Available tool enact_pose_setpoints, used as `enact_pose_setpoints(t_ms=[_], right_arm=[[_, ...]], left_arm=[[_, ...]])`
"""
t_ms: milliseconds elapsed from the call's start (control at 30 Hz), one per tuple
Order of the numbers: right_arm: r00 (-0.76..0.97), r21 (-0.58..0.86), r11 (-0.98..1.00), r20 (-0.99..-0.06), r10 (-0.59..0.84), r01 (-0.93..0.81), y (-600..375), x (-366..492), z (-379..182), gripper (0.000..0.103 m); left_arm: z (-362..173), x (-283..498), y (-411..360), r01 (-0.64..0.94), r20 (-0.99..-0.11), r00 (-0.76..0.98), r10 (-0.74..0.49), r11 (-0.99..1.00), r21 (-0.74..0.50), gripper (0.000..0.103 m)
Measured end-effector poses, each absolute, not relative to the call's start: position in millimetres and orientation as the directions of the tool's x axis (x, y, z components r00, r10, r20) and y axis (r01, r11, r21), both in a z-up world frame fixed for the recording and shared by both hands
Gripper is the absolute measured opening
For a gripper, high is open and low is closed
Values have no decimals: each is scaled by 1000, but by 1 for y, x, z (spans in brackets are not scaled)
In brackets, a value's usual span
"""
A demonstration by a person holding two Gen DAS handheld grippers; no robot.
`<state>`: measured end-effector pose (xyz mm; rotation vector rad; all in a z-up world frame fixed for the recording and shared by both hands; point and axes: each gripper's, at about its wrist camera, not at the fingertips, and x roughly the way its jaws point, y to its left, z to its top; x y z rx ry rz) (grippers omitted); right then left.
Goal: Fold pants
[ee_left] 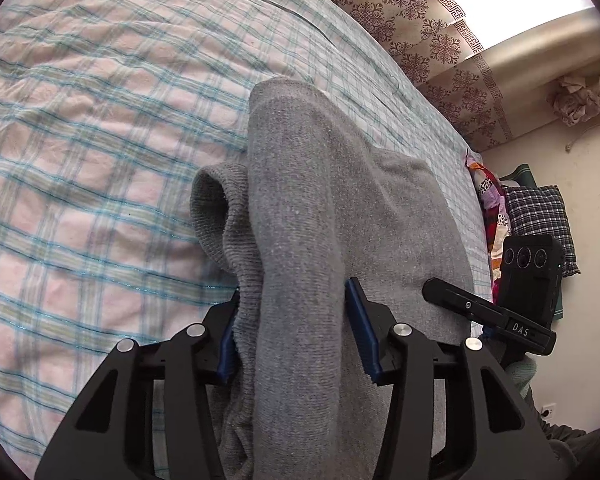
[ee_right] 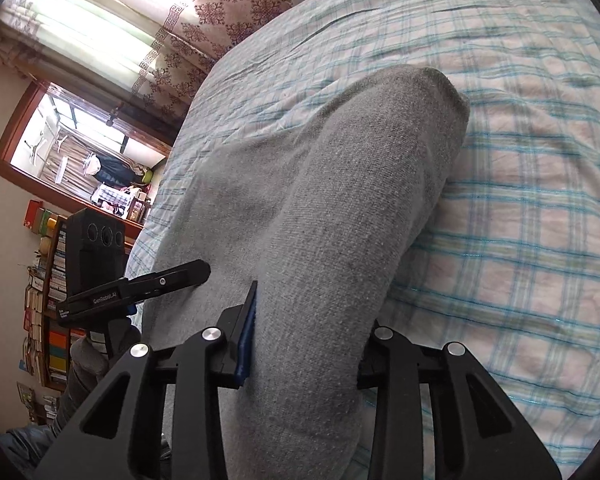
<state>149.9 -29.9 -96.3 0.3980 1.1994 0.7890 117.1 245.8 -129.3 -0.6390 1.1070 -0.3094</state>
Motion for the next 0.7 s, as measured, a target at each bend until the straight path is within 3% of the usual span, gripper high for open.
enact_pose_setpoints(t_ms=[333,700], right_arm=[[289,583,710,-655,698,-396,-75,174,-42,33],[441,539,785,-651,618,-304,-182,224,-29,33]], left_arm=[[-98,155,197,23,-702,431,-566,785,-619,42],[-81,237,93,157,-695,389,-606,786,-598,37]])
